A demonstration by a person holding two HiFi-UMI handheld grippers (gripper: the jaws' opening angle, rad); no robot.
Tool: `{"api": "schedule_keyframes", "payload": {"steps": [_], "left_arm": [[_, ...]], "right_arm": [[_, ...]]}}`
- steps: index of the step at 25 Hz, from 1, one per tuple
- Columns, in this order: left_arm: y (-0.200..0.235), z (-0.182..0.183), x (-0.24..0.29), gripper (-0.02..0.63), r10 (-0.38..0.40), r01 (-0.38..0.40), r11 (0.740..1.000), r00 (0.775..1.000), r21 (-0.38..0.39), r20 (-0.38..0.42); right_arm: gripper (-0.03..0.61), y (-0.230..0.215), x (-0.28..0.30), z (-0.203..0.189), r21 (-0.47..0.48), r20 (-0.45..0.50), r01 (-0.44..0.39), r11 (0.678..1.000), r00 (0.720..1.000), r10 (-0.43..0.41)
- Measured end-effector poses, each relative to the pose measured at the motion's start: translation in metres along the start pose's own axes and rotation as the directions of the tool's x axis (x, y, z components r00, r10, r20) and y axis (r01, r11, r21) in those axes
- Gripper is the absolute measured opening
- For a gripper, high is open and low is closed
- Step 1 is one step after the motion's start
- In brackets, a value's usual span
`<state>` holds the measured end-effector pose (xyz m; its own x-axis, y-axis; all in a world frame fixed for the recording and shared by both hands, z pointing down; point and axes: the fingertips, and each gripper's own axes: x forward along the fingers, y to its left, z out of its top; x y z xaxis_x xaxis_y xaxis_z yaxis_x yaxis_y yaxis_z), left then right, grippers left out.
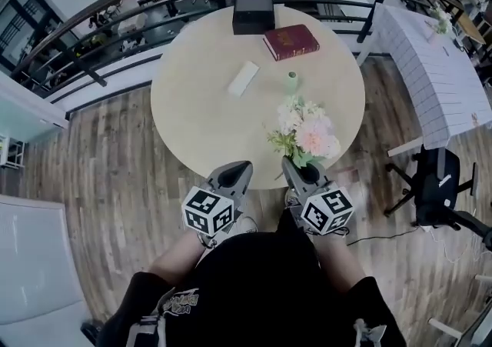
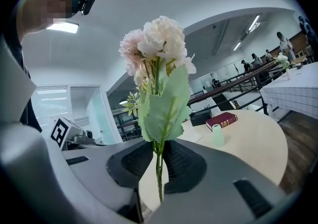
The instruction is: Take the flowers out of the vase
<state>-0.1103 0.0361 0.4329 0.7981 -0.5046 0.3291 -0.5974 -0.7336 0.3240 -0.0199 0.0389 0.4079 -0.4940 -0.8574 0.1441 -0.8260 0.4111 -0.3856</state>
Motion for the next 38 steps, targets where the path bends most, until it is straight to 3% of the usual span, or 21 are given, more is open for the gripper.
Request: {"api": "schedule_keyframes", "payload": {"steps": [13, 27, 38], "left_arm": [[-0.024, -0.024, -0.036, 0.008, -0.061, 0.060, 0.998, 0.998, -0.028, -0.004], [-0.027, -0.020, -0.034, 0.008, -0.069, 0.069, 0.998, 0.998, 0.009, 0.001], [-0.021, -0.026, -0.031, 0.008, -0.064, 0.064, 0.998, 0.998, -0.004, -0.014]], "right_arm": [[0.071, 0.045, -0.031, -0.036, -0.008, -0.040, 0.035, 0.999, 0.999, -0.035], [0.071, 0.042, -0.033, -0.035, -0.013, -0.039, 0.046, 0.999, 0.998, -0.047], [0.069, 0.040, -0.027, -0.041, 0.000, -0.046, 0.044, 0.999, 0.998, -0.044]]}}
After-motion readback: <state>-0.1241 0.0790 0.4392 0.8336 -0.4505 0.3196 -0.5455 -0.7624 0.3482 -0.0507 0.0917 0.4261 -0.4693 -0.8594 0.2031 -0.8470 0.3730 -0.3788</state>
